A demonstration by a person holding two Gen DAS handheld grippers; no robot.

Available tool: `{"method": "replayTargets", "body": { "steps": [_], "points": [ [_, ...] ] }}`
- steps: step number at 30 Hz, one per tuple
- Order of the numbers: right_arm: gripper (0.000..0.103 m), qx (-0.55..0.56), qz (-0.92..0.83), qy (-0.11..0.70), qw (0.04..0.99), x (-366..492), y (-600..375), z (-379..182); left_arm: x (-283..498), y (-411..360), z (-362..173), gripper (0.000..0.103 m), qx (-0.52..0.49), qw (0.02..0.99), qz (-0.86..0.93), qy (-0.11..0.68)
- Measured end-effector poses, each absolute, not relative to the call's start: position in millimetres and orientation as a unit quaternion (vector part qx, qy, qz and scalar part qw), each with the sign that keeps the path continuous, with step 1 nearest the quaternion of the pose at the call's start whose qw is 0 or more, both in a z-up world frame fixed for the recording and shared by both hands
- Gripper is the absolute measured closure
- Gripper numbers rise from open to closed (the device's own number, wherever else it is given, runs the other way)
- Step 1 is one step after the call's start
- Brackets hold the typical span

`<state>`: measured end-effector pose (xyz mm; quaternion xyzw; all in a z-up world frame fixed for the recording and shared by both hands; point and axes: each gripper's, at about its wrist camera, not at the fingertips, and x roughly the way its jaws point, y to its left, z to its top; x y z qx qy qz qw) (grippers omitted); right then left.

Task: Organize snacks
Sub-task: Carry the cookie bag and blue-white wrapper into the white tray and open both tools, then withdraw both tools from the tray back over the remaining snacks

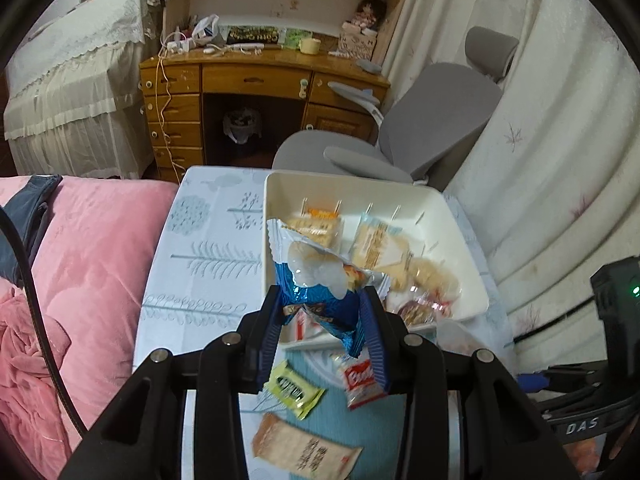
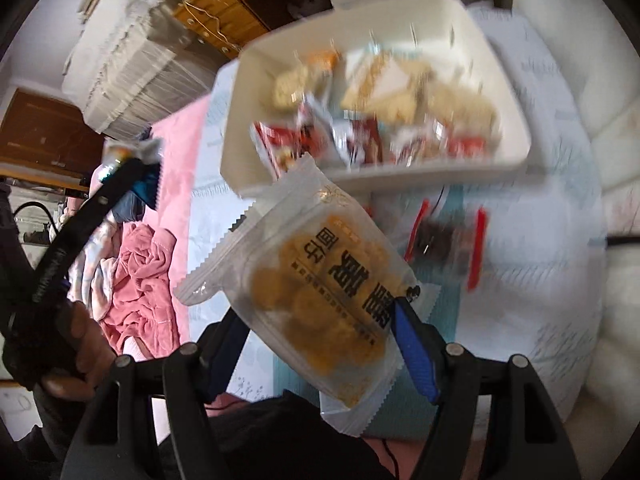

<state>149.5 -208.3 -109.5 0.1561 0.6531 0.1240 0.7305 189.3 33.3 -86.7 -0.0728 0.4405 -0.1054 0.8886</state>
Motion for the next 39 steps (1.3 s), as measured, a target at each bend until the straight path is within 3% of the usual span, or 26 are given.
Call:
{"method": "replayTargets", "body": {
  "steps": [9,23,25,26,27,33,39],
  "points": [
    [0.032,0.118,0.129,0.585,0.792,183.0,-242.2,-79.0,207.5,-2.6,-77.3,0.065,-0.091,0.904,-0.092,0.408],
    [0.032,0.143,0.131,0.494,0.848,214.5,-266.8,-93.2,233.9,-36.0,-104.6,0.065,-0.101,0.887,-0.092,0.442],
    [0.031,0.153,0.129,0.494,0.846,217.9,-269.9,-96.7,235.2,-37.8,-105.1,0.048,-0.099,0.885,-0.088,0.446],
    [0.03,0.159,0.128,0.494,0.845,219.8,-271.9,-98.1,235.8,-38.3,-105.7,0.033,-0.1,0.884,-0.086,0.448],
    [0.029,0.163,0.127,0.493,0.845,220.4,-273.0,-98.5,236.0,-36.5,-106.6,0.027,-0.103,0.883,-0.083,0.451],
    [0.016,0.166,0.124,0.483,0.851,219.9,-276.8,-95.8,231.6,-29.9,-116.9,0.025,-0.127,0.865,-0.068,0.48],
    [0.016,0.174,0.11,0.487,0.849,207.2,-277.0,-95.3,209.5,-14.1,-121.0,0.023,-0.143,0.858,-0.061,0.489]
  ]
}}
